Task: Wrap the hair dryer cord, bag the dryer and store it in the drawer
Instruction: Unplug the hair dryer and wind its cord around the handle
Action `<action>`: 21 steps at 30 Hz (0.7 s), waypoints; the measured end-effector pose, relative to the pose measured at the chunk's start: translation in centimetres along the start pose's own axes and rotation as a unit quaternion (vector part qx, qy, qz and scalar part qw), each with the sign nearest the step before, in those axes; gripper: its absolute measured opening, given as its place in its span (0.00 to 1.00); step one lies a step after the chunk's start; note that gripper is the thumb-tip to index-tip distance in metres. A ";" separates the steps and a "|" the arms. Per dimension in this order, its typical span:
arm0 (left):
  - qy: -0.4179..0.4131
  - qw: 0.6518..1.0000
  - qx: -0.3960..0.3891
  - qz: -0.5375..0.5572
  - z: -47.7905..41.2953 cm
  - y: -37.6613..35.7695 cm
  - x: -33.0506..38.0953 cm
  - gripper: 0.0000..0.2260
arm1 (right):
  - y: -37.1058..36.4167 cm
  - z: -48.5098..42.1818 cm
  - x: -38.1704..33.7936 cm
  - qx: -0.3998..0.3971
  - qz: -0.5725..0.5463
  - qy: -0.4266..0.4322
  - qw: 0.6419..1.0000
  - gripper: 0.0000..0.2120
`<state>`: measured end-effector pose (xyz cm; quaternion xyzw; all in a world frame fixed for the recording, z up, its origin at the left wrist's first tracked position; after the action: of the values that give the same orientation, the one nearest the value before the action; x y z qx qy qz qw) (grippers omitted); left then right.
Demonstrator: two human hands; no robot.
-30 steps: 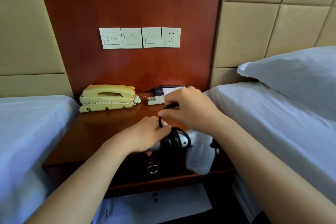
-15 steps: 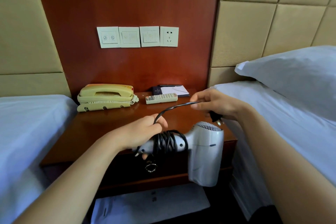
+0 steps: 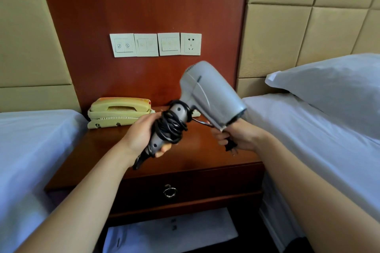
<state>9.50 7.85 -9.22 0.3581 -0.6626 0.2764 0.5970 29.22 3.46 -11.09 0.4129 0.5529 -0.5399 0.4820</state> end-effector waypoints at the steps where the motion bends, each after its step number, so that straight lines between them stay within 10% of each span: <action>1: -0.001 1.000 0.025 0.002 -0.2 0.4 -0.2 0.20 | -0.7 0.1 -0.1 -0.006 0.029 0.006 1.000 0.15; 5: 0.016 0.995 0.103 0.008 -0.7 1.4 -0.9 0.20 | -2.8 0.0 -0.3 0.023 0.223 0.067 0.972 0.11; 9: 0.052 0.985 0.160 0.046 -0.8 1.9 -1.3 0.19 | -6.0 0.7 -1.1 0.078 0.462 0.208 0.858 0.09; 15: 0.107 0.966 0.227 0.067 -1.2 2.1 -2.2 0.19 | -8.5 0.8 -0.5 0.104 0.580 0.231 0.774 0.07; 21: 0.123 0.961 0.240 0.069 -1.3 1.3 -2.1 0.15 | -9.7 1.4 -0.1 0.063 0.460 0.281 0.840 0.06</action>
<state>9.31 9.97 -11.03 0.4072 -0.5216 0.5096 0.5499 19.87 1.37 -9.03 0.7834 0.3761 -0.1504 0.4714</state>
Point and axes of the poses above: each hand's wrist, its own z-axis away from the middle knuckle, its own y-axis out of the back of the hand, x = y × z, the point moved 4 cm from there along -z, towards the middle knuckle, and after that the axes turned 10 degrees about -z, right-handed, at the moved point
